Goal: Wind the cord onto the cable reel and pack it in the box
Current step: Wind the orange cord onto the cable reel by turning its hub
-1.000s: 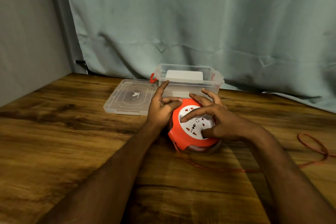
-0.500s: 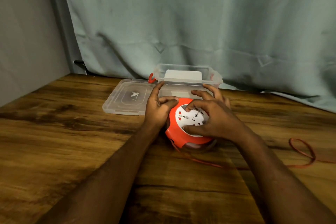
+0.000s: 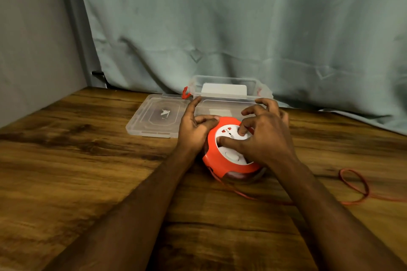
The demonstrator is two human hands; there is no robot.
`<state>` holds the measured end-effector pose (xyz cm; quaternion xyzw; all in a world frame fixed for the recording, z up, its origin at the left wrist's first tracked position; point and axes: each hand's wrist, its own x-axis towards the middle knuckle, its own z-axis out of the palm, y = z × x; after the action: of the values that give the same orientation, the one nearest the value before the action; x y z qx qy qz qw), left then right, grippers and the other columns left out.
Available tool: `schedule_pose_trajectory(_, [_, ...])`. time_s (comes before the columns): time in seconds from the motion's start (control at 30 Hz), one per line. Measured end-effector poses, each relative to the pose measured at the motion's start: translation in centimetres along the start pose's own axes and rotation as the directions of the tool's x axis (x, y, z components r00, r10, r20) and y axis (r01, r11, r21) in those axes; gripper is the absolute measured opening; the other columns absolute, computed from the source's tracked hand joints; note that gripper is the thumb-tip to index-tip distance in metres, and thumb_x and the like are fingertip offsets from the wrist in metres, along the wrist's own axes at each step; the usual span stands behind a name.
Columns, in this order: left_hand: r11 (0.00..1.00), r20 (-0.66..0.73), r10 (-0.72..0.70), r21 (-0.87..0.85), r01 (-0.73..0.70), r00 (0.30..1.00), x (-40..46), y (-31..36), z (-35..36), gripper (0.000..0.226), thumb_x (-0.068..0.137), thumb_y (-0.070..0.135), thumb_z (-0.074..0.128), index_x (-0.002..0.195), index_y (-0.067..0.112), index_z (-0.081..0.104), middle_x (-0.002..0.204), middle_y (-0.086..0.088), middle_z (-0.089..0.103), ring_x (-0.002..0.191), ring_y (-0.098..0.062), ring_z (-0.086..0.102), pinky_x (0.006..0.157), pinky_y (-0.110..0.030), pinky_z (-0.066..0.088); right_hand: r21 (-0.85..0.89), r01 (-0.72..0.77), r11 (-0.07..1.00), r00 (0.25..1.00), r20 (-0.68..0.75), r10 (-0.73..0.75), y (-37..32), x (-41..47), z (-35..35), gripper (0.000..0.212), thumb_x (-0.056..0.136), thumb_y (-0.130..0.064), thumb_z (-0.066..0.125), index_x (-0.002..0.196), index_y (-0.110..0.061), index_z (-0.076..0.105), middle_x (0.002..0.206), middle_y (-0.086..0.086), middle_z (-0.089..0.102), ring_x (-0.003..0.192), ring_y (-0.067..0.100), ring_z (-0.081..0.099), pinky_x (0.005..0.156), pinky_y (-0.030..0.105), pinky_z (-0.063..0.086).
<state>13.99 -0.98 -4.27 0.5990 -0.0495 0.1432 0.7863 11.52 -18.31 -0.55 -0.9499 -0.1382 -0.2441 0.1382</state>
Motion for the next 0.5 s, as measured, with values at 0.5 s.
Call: schedule_pose_trajectory(0.5, [0.999,0.033,0.016,0.029,-0.017,0.999,0.1,0.0,0.0,0.060,0.089,-0.007,0.065,0.144,0.012,0.049,0.087,-0.010,0.074,0.087,-0.027,0.071,0.090,-0.043,0.059,0.074,-0.150,0.986,0.984,-0.081,0.156,-0.3,0.0,1.7,0.048,0.078,-0.070,0.070,0.062,-0.025,0.068,0.104,-0.009,0.067,0.122,0.017,0.045,0.103,0.044,0.036])
